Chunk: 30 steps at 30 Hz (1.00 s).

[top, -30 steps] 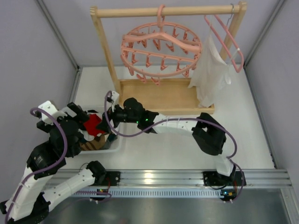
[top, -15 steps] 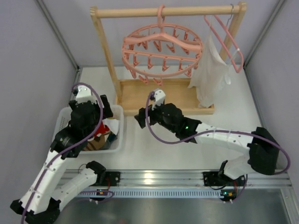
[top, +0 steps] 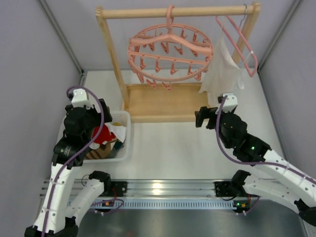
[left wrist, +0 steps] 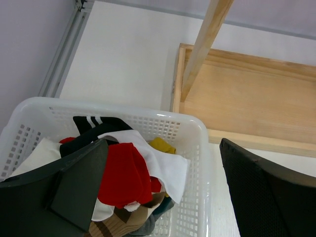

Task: Remove the socks clipped to the hanger

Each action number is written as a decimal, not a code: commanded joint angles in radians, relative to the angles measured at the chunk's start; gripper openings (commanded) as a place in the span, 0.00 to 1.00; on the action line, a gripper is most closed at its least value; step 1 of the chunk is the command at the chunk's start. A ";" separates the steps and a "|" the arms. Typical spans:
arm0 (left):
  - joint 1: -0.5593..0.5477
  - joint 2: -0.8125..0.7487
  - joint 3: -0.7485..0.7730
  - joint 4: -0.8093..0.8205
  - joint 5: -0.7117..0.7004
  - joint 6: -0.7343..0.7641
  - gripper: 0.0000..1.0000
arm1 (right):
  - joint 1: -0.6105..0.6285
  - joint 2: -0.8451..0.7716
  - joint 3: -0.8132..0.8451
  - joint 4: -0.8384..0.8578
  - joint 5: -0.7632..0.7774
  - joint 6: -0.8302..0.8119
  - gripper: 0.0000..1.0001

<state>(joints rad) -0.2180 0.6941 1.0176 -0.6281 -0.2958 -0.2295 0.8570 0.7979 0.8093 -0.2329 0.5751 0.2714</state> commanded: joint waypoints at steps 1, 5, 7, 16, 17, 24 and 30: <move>0.006 -0.048 -0.017 0.056 0.032 0.054 0.99 | -0.027 -0.110 0.024 -0.224 0.104 -0.041 0.97; 0.005 -0.125 -0.024 0.038 0.107 0.082 0.99 | -0.032 -0.172 0.077 -0.353 0.146 -0.060 0.98; 0.005 -0.136 -0.005 0.007 0.113 0.090 0.99 | -0.033 -0.206 0.094 -0.388 0.147 -0.069 0.99; -0.004 -0.153 0.013 -0.065 0.199 0.076 0.99 | -0.033 -0.288 0.180 -0.539 0.273 -0.155 0.99; -0.003 -0.151 0.009 -0.067 0.211 0.076 0.99 | -0.033 -0.295 0.192 -0.540 0.278 -0.167 0.99; -0.004 -0.140 -0.017 -0.058 0.230 0.065 0.99 | -0.035 -0.264 0.232 -0.551 0.311 -0.172 0.99; -0.003 -0.113 0.013 -0.058 0.231 0.065 0.99 | -0.067 -0.240 0.284 -0.540 0.237 -0.161 0.99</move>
<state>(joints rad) -0.2195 0.5682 1.0061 -0.7044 -0.0849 -0.1619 0.8185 0.5350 1.0298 -0.7513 0.8410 0.1139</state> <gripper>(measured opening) 0.985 0.993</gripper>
